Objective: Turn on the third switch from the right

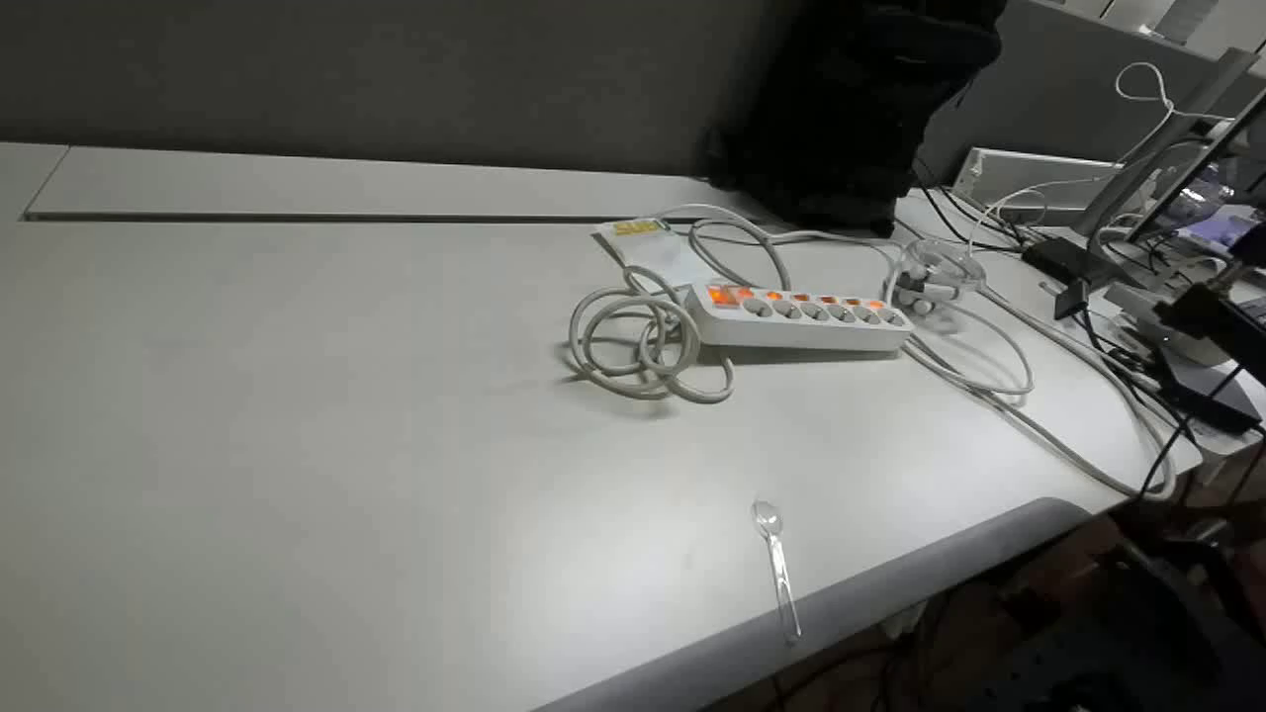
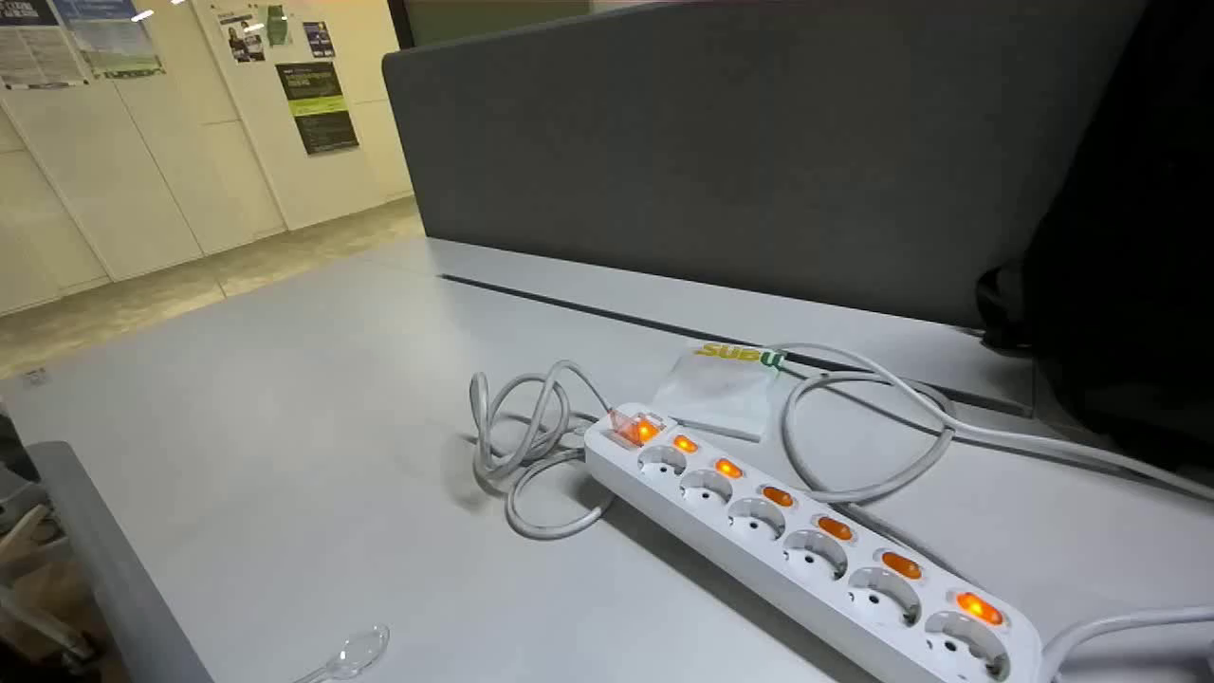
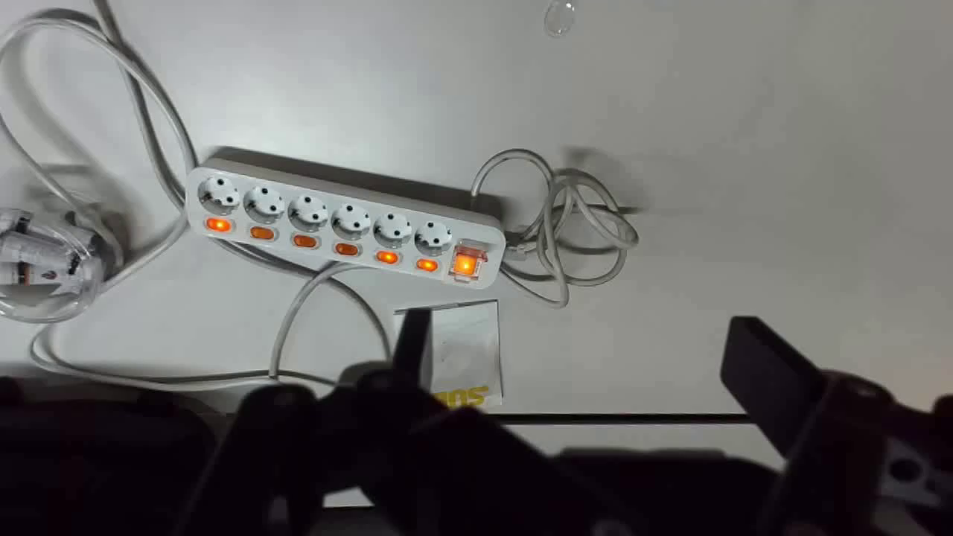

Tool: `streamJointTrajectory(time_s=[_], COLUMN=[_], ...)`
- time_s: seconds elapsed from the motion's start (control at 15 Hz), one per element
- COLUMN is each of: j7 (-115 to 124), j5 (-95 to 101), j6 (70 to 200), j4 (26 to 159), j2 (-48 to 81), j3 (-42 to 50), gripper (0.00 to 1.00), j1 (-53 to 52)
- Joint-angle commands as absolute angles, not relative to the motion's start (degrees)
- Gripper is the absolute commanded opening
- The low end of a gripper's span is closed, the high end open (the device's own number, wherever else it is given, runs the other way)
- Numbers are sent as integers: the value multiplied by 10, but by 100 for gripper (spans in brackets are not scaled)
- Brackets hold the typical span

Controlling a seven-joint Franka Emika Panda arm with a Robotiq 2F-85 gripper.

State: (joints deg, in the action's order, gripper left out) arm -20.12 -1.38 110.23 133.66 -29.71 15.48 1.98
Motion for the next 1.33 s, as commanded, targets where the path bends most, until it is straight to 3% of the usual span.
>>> streamJointTrajectory(time_s=[0.0, 0.87, 1.27], j7=[-206, -206, -154], j5=[-19, -19, -18], j6=[1101, 1102, 1329], j4=[1335, 1335, 1368], j2=[-295, -295, -245], j3=[146, 146, 141], gripper=[100, 100, 100], j1=[31, 31, 58])
